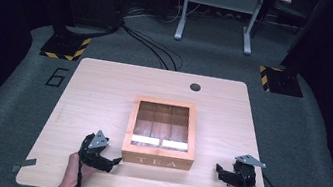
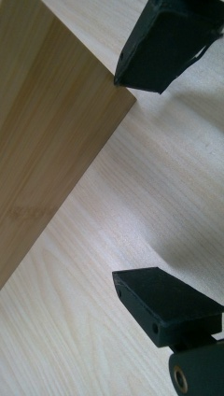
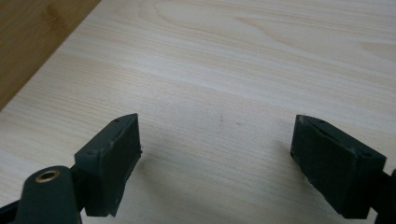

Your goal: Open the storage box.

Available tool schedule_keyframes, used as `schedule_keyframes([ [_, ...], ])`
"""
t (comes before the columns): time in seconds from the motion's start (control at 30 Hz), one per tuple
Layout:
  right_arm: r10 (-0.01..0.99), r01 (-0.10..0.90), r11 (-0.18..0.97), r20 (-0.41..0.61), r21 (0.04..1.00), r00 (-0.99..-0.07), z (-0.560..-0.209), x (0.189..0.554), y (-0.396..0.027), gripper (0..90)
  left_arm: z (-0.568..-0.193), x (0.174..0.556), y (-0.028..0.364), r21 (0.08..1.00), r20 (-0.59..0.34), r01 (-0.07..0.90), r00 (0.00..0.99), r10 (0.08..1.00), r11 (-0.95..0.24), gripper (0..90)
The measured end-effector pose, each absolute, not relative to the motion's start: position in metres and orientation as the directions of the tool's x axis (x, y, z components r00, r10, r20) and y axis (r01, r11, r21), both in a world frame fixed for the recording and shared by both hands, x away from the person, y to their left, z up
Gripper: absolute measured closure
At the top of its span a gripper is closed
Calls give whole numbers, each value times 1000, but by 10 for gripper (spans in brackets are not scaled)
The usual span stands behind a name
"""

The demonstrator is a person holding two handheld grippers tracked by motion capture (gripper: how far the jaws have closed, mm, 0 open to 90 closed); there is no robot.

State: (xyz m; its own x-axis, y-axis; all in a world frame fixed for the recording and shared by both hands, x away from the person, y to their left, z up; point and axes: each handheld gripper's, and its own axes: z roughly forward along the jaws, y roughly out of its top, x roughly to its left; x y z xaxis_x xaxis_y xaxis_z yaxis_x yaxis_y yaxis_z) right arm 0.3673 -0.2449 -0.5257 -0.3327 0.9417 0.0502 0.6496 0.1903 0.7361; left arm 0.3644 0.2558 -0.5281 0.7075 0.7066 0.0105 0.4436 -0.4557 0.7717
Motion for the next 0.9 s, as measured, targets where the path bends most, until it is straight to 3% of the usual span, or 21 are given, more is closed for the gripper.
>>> schedule_keyframes([
  [0.47,885,600,181,137,780,-445,-498,355,-222,189,-527,360,256,794,7,407,737,676,-452,106],
  [0.9,792,565,189,216,803,-571,-476,349,-197,354,-527,360,243,793,1,384,775,631,-473,150],
])
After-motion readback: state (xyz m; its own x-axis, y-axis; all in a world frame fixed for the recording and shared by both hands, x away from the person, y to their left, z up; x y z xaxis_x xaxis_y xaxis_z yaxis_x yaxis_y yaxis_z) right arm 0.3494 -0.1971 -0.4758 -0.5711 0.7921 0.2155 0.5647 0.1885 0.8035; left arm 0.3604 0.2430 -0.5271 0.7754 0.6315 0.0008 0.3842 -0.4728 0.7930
